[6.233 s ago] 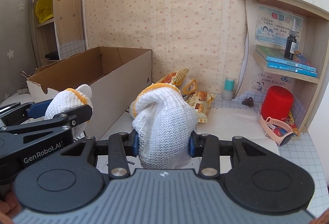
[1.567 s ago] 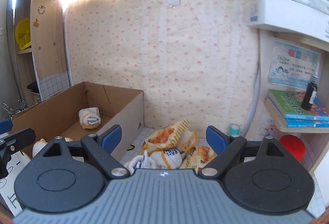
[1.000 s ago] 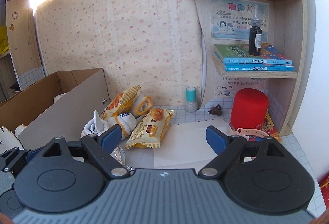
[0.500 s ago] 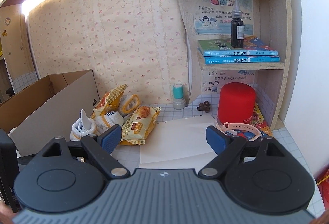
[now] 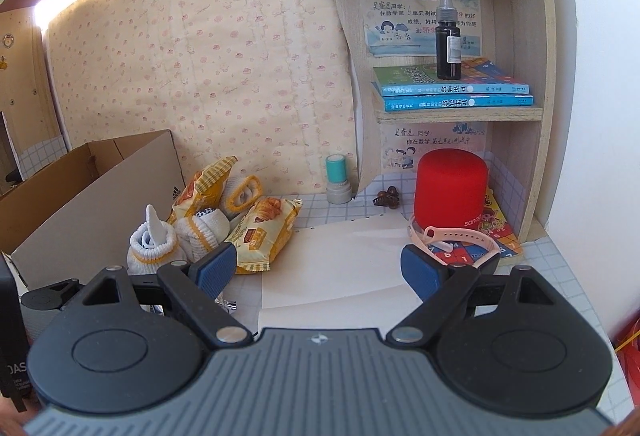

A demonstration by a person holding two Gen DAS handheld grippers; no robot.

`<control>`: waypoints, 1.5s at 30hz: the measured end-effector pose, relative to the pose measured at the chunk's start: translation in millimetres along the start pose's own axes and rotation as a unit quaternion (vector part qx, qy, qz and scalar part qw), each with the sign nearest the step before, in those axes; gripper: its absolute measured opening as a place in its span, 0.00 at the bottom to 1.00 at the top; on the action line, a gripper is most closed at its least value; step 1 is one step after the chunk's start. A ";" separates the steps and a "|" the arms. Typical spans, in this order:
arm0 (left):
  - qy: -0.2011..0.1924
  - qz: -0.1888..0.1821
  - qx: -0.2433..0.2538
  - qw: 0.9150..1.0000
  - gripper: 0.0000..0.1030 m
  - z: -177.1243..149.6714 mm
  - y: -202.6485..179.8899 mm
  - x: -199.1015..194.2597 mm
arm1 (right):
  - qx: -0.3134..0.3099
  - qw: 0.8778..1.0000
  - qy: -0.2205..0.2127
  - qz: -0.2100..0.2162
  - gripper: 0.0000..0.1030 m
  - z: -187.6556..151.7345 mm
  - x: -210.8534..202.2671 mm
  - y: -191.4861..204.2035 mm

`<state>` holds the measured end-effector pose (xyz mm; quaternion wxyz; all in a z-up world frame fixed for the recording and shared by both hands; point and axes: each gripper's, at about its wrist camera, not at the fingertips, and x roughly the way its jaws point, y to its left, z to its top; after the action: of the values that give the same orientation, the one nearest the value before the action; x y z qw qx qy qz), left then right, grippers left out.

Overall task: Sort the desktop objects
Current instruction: 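Move both open tools back toward the pile beside the box, then grasp the silver foil packet with the left tool while the right tool grasps the croissant packet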

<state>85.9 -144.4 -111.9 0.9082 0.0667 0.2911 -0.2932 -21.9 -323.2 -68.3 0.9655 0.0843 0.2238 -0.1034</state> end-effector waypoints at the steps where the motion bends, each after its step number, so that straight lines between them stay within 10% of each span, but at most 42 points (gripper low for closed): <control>1: -0.004 -0.032 0.000 0.999 0.85 -1.2 -2.6 -5.6 | 0.001 1.000 0.000 -0.001 0.85 0.1 -0.4 -0.9; 4: -0.010 -0.080 0.011 0.997 0.86 -4.0 -14.1 -17.8 | 0.005 1.000 -0.001 -0.004 0.85 -0.5 -0.5 -4.2; 10: -0.025 -0.012 0.004 1.000 0.86 5.6 -15.9 -14.5 | 0.010 1.000 0.000 -0.005 0.85 -2.9 0.8 -9.7; 23: 0.034 -0.005 0.059 0.998 0.88 21.6 -18.5 35.5 | 0.019 1.000 0.002 -0.007 0.85 -6.0 1.9 -17.0; 27: 0.027 0.007 0.054 0.998 0.61 22.9 -21.6 33.1 | 0.023 1.000 0.003 -0.009 0.85 -6.1 3.1 -20.3; 45: 0.007 0.037 0.003 0.999 0.61 -22.0 -9.0 -36.5 | -0.015 0.998 0.053 0.018 0.85 0.0 69.2 18.1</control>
<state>45.9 -127.3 -108.7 0.9163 0.0825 0.2933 -0.2601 43.1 -317.0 -97.2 0.9551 0.0790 0.2747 -0.0777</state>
